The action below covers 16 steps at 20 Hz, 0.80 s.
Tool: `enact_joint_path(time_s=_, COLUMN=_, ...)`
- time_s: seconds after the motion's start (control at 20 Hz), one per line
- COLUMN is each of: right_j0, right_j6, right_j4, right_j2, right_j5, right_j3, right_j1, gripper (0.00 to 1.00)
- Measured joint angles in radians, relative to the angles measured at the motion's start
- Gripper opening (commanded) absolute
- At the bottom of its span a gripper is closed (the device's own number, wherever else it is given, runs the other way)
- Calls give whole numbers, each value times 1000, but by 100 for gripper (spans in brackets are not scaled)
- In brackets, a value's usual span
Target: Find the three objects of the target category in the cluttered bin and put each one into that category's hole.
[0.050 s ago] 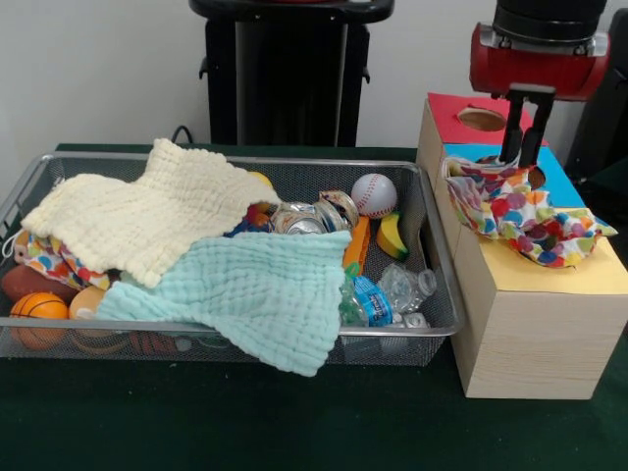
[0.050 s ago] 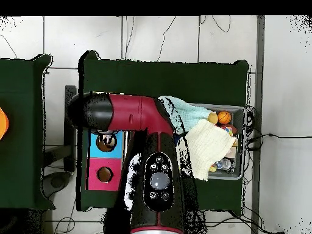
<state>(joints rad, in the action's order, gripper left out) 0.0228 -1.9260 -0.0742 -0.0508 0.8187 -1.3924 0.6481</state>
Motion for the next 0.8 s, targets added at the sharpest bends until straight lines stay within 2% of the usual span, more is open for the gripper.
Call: enact_joint_path(time_s=0.8, right_j0=65, right_j6=0, right_j4=2, right_j2=0, right_j5=0, right_j3=60, right_j1=-48, gripper=0)
